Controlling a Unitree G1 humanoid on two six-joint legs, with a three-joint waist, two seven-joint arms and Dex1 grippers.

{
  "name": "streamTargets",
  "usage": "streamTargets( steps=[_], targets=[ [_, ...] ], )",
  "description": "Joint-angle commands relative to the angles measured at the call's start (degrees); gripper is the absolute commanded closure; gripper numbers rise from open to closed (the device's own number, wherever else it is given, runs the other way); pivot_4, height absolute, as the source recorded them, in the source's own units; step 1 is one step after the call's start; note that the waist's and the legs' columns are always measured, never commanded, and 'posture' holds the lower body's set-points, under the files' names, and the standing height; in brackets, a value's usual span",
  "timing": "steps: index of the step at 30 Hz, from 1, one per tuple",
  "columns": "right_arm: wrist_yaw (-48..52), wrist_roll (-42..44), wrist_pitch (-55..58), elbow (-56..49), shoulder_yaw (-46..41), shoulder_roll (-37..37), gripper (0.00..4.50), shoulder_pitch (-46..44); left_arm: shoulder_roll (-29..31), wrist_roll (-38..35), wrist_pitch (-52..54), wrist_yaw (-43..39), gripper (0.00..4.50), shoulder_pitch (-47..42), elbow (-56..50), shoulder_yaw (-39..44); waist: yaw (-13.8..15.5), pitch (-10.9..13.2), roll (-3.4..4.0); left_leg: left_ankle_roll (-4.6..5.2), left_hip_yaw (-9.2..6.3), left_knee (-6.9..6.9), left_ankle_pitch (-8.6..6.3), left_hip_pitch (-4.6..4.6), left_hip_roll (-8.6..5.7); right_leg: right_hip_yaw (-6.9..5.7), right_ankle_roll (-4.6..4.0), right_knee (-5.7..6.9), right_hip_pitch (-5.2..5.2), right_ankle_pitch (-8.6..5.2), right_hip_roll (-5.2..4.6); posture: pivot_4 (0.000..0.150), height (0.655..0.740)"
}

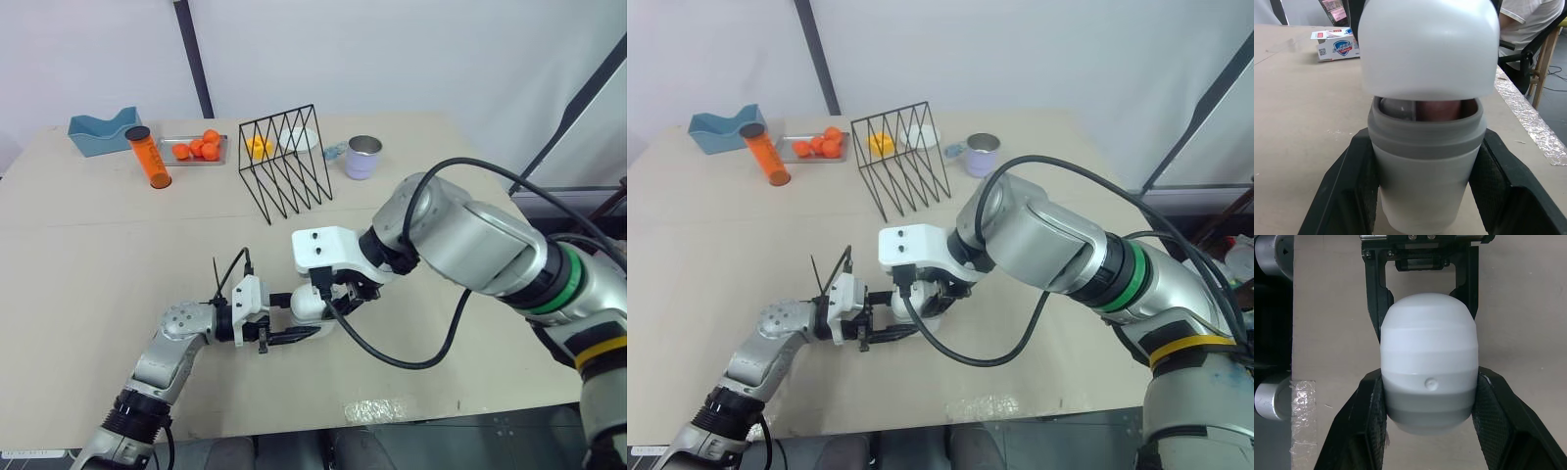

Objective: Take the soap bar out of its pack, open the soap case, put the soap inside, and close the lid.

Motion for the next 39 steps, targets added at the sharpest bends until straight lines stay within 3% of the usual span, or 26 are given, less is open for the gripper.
streamTargets(
  steps=[1, 9, 12, 13, 15, 16, 31, 39],
  targets=[
    [-0.37, 0.19, -0.66, 0.09, 2.15, 1.08, 2.65, 0.36, -0.37, -0.14, 0.28, 1.0, 2.44, -0.33, -1.05, 0.14, 0.0, -0.02, 0.0, 0.0, 0.0, 0.0, 0.0, 0.0, 0.0, 0.0, 0.0, 0.0, 0.0, 0.0, 0.0, 0.15, 0.74],
    [0.12, -0.23, -1.64, 0.92, 2.74, 1.33, 2.65, 0.2, -0.38, -0.04, 0.5, 1.3, 2.44, 0.06, -1.38, 0.04, -0.01, -0.13, -0.03, 0.0, 0.0, 0.0, 0.0, 0.05, 0.01, 0.0, 0.05, 0.0, 0.04, -0.03, 0.01, 0.15, 0.74],
    [0.38, -0.25, -1.93, 1.02, 2.93, 1.18, 1.2, 0.13, -0.31, -0.07, 0.57, 1.41, 2.44, 0.21, -1.51, -0.01, -0.01, -0.13, -0.02, 0.0, 0.0, 0.0, 0.0, 0.05, 0.01, 0.0, 0.06, 0.0, 0.04, -0.04, 0.01, 0.15, 0.74],
    [0.43, -0.23, -2.07, 1.06, 3.02, 1.11, 0.99, 0.07, -0.3, -0.06, 0.58, 1.45, 2.44, 0.26, -1.54, -0.02, -0.01, -0.12, -0.02, 0.0, 0.0, 0.0, 0.0, 0.03, 0.01, 0.0, 0.06, 0.0, 0.01, -0.03, 0.01, 0.15, 0.74],
    [0.48, -0.16, -2.24, 1.12, 3.13, 0.98, 0.16, -0.03, -0.23, -0.03, 0.55, 1.47, 2.44, 0.35, -1.64, -0.06, 0.0, -0.11, -0.01, 0.0, 0.0, 0.0, 0.0, -0.07, 0.0, 0.0, 0.02, 0.0, -0.08, -0.01, 0.0, 0.15, 0.74],
    [0.48, -0.08, -2.3, 1.14, 3.13, 0.95, 0.05, -0.09, -0.2, -0.01, 0.54, 1.48, 2.44, 0.38, -1.68, -0.07, 0.0, -0.11, -0.01, 0.0, 0.0, 0.0, 0.0, -0.08, 0.0, 0.0, 0.02, 0.0, -0.08, -0.01, 0.0, 0.15, 0.74],
    [1.47, 1.63, -4.14, 1.69, -1.58, -2.47, 0.05, 1.73, 0.22, -0.23, 0.48, 0.85, 2.44, 0.09, -1.33, 0.07, 0.01, -0.1, -0.03, 0.0, -0.01, -0.01, -0.01, -0.1, 0.0, -0.01, 0.02, -0.02, -0.09, -0.01, -0.01, 0.15, 0.74],
    [2.45, 7.28, -5.54, 1.41, -13.26, -7.06, 0.05, 7.89, 0.81, -0.38, 0.74, 0.54, 2.44, 0.07, -1.16, 0.33, -0.09, -0.09, -0.04, 0.0, 0.01, -0.02, -0.01, -0.08, 0.0, 0.01, 0.02, -0.04, -0.09, -0.01, 0.0, 0.15, 0.74]
  ],
)
